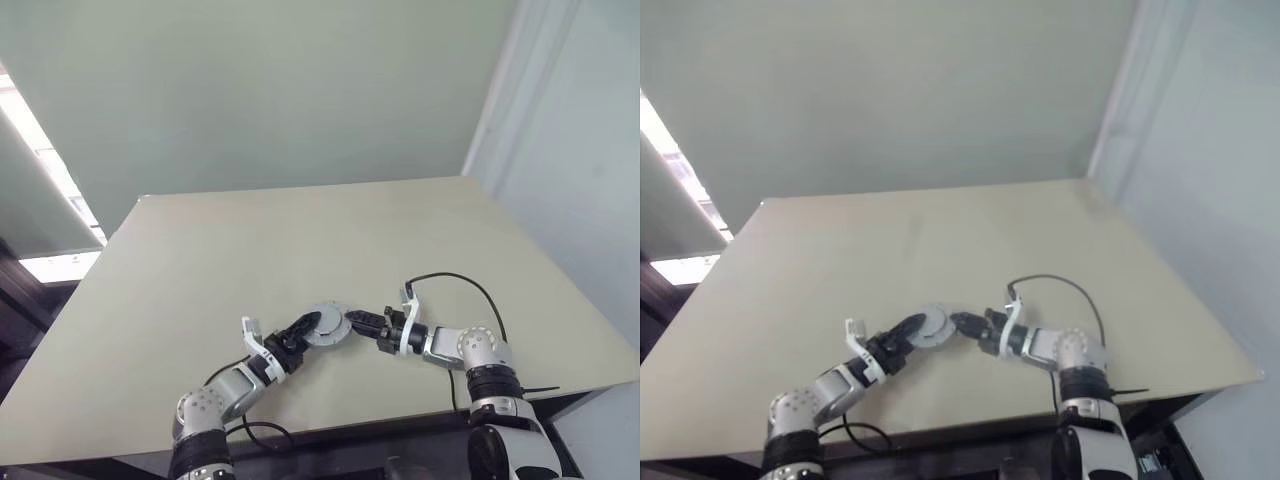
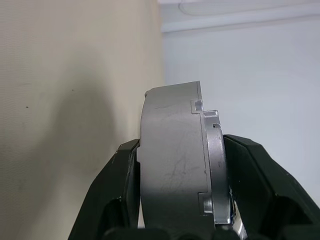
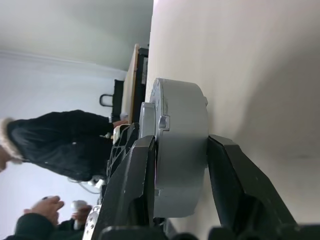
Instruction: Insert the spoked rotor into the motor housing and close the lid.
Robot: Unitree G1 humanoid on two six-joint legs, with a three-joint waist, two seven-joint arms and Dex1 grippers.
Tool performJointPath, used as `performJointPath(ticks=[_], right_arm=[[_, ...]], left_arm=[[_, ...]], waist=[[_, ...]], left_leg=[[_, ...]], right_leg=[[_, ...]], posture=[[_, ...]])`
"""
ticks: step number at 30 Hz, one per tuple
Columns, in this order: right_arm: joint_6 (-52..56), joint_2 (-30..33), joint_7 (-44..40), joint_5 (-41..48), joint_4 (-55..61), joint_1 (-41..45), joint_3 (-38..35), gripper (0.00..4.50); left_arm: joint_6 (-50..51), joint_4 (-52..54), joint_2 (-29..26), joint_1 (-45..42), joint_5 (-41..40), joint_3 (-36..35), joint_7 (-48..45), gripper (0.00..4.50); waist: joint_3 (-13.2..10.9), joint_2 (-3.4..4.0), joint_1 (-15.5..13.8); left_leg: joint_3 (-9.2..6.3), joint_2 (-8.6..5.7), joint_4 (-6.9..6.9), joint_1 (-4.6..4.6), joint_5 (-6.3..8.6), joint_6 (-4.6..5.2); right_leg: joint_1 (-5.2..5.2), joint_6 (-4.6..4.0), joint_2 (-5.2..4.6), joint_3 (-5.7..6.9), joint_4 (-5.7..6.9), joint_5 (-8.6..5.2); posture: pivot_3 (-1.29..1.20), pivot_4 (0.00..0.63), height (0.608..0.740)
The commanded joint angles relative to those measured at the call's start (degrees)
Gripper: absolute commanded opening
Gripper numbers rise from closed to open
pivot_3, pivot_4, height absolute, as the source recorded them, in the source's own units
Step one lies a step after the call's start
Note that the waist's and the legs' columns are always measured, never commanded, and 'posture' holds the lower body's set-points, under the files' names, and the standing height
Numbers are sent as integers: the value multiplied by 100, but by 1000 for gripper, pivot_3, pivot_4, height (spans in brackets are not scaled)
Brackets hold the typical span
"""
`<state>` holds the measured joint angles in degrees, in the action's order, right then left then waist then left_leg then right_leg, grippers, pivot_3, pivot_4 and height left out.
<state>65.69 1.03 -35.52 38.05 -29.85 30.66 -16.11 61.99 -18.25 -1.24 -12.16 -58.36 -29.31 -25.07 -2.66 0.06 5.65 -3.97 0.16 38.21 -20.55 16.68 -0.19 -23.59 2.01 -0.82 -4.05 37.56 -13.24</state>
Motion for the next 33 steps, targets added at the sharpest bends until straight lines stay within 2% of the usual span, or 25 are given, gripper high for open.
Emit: performJointPath(ticks=[1, 5, 6, 7, 10, 15, 21, 28, 33], right_arm=[[-301, 59, -34, -147, 466, 87, 365, 1249], [-351, 100, -19, -109, 473, 67, 455, 1249], [-297, 125, -62, -90, 487, 66, 505, 1960], [-262, 148, -99, -81, 492, 69, 544, 1978], [-229, 170, -10, -59, 424, 108, 489, 2740], [-226, 185, -16, -9, 423, 118, 423, 4479], [-353, 146, 231, -80, 325, 126, 261, 4500], [-935, 256, 215, -438, 429, -56, 578, 4500], [-1526, 393, 130, -860, 664, -235, 1060, 4500]], left_arm=[[-167, -113, 6, -43, 104, 142, -25, 2168], [-304, -237, 10, -59, 135, 208, -105, 2168], [-374, -304, 32, -80, 133, 200, -122, 2168], [-431, -357, 49, -99, 131, 197, -131, 2140], [-587, -487, 98, -164, 140, 174, -176, 2001], [-763, -605, 195, -240, 91, 101, -189, 2001], [-956, -593, 351, -315, -167, -173, -91, 1999], [-1441, -123, 495, -390, -479, -506, 127, 1994], [-3263, 184, 538, -524, 210, -697, 645, 1993]], waist=[[0, 0, 1], [0, 0, 0], [0, 0, -3], [0, 0, -5], [0, 0, 7], [0, 0, 5], [0, 0, -6], [0, 0, -3], [0, -2, 0]], left_leg=[[0, 0, 0, 1, 0, 0], [0, 0, 1, 1, 0, 0], [0, 0, 1, 1, 0, 0], [0, 0, 1, 1, 0, 0], [1, 0, 2, 3, 0, 0], [0, 1, 2, 4, 0, 1], [1, -1, 7, 3, 0, 1], [1, 0, 7, 3, 0, 1], [1, 0, 6, 2, 0, 0]], right_leg=[[0, 0, 0, 0, 1, 0], [1, 0, 0, 0, 1, 0], [1, 0, 0, 0, 1, 0], [1, 0, 0, 0, 1, 0], [1, 0, 0, -2, 2, 0], [2, 0, 3, -1, 6, 0], [4, 0, 1, -2, 6, 0], [3, 0, 2, -2, 6, 0], [2, 0, 2, -3, 4, 0]], posture=[[0, 0, 740], [0, 0, 740], [0, 0, 740], [0, 0, 740], [0, 0, 740], [0, 0, 740], [0, 0, 740], [0, 0, 740], [0, 0, 740]])
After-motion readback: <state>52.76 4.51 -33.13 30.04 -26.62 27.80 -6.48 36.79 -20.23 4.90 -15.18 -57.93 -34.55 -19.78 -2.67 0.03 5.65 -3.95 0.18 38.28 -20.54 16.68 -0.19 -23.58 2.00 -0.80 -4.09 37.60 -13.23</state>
